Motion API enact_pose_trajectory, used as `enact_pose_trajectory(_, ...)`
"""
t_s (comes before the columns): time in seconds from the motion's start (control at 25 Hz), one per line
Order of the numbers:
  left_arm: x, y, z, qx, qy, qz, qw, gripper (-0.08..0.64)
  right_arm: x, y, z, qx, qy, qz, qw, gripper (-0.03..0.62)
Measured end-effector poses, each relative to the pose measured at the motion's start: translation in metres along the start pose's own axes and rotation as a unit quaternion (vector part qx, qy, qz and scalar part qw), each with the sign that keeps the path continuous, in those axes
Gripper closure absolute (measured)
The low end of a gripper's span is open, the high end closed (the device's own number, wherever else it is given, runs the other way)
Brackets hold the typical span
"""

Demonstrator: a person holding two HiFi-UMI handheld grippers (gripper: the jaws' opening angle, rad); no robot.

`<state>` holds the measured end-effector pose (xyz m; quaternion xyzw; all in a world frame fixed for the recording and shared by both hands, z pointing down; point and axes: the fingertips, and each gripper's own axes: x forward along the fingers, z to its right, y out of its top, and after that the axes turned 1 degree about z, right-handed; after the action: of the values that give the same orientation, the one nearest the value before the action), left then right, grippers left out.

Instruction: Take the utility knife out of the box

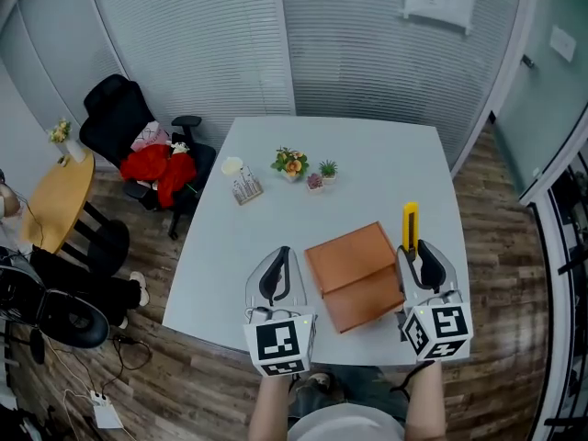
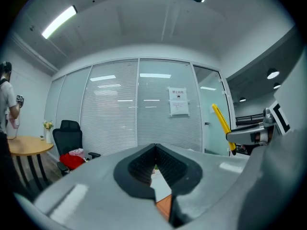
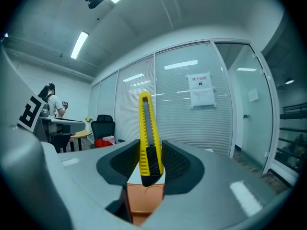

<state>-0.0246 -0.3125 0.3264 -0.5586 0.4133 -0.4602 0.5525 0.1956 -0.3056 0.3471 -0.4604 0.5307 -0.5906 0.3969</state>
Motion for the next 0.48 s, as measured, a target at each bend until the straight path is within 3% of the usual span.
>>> enact_pose_trajectory(0.48,-0.0101,0.0082,-0.0086,0.001,0.003,0.01,0.9999,0.56,-0.01,0.0042,-0.0031,0.01,-0.009,0.009,1.0,0.42)
